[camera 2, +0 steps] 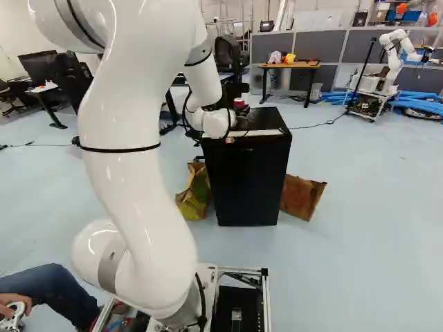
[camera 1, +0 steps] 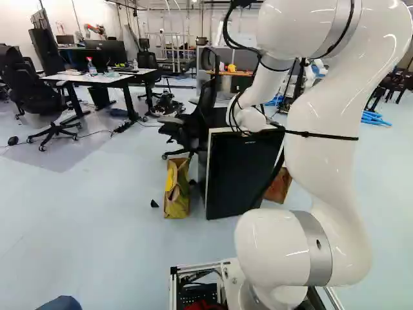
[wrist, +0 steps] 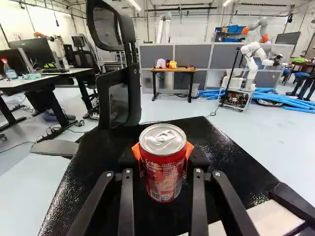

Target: Grab a drink from the fridge

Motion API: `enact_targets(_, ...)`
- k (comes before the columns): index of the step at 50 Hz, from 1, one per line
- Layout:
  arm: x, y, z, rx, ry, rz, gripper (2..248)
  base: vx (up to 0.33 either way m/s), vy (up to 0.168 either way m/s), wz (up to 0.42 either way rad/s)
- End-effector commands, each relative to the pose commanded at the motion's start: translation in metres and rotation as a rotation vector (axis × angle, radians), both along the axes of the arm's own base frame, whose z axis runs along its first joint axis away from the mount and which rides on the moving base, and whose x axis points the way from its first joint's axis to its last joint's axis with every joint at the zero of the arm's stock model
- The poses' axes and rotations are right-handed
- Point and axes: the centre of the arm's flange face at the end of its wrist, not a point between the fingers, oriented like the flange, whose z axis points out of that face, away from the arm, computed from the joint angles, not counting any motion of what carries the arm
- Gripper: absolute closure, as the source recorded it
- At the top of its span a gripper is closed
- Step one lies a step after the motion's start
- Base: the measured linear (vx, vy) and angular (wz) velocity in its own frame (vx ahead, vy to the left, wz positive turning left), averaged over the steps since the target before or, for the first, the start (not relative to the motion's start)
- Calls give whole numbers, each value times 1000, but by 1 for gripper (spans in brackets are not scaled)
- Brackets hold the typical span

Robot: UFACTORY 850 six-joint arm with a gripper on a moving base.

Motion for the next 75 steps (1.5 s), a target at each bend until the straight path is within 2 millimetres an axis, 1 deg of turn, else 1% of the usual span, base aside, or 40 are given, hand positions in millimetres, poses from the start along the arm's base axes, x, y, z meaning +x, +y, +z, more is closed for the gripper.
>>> enact_targets(15, -26, 15, 4, 3, 18, 20, 150, 0, 0, 0)
enact_targets(29, -59, 32, 6, 6, 39, 44, 150, 0, 0, 0)
enact_targets(40, -92, 47, 6, 8, 60, 67, 150, 0, 0, 0)
enact_targets(55, -144, 68, 2, 10, 92, 104, 150, 0, 0, 0)
enact_targets(65, -175, 78, -3, 11, 111, 125, 150, 0, 0, 0)
enact_targets(75, -203, 86, -10, 12, 127, 143, 150, 0, 0, 0)
